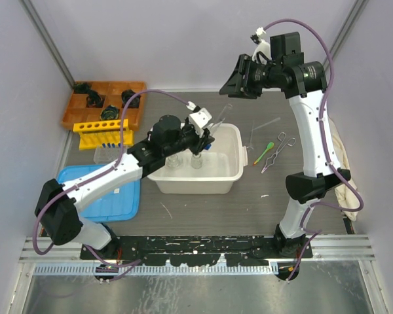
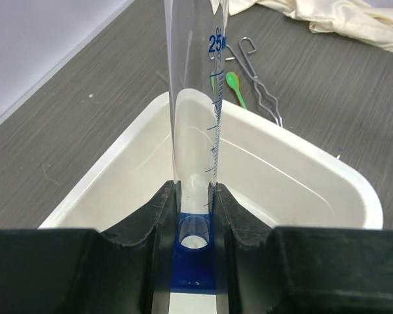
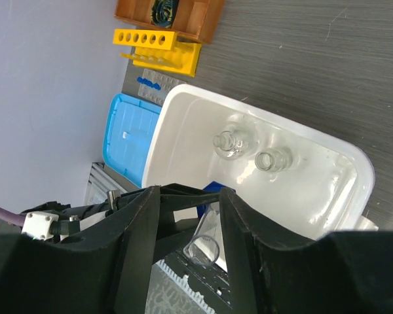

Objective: Organize the chemistry lab equipment
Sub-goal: Place the chemistry item in the storage box.

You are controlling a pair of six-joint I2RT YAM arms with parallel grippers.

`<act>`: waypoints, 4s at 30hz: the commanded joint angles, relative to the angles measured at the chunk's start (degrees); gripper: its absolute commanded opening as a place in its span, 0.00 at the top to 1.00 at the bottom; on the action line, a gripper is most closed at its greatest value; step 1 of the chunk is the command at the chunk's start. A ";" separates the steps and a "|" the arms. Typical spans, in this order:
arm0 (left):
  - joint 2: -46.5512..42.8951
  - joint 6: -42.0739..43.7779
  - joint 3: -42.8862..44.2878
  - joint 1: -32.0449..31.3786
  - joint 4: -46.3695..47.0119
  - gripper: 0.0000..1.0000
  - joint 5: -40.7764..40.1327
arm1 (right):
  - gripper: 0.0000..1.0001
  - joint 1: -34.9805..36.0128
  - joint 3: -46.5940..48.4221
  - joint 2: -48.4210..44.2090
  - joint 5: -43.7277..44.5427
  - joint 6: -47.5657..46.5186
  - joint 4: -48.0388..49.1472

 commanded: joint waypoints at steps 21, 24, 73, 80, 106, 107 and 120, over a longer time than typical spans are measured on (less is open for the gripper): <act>-1.28 2.15 0.20 -0.63 4.88 0.87 -3.63 | 0.54 -0.09 -3.33 -6.39 0.47 -4.17 -4.74; -1.39 2.15 0.34 -0.95 4.80 0.87 -3.81 | 0.55 -0.11 -3.58 -6.12 0.36 -4.26 -4.80; 1.11 0.73 4.03 -1.92 2.76 0.52 -7.13 | 0.82 1.72 -5.26 -4.27 2.80 -4.79 -5.53; 0.59 -2.34 4.32 -1.95 3.35 0.43 -8.29 | 0.83 1.99 -5.33 -4.45 6.25 -5.18 -6.05; -0.65 -27.30 16.46 15.13 -13.30 0.33 -13.43 | 0.86 8.74 -32.13 -14.39 28.90 -6.79 11.69; -0.33 -27.77 16.71 15.82 -14.00 0.34 -13.21 | 0.86 8.81 -33.07 -14.98 29.24 -6.88 12.89; 4.02 -34.00 21.27 21.02 -21.60 0.36 -9.33 | 0.86 10.87 -42.70 -17.90 34.51 -9.25 21.33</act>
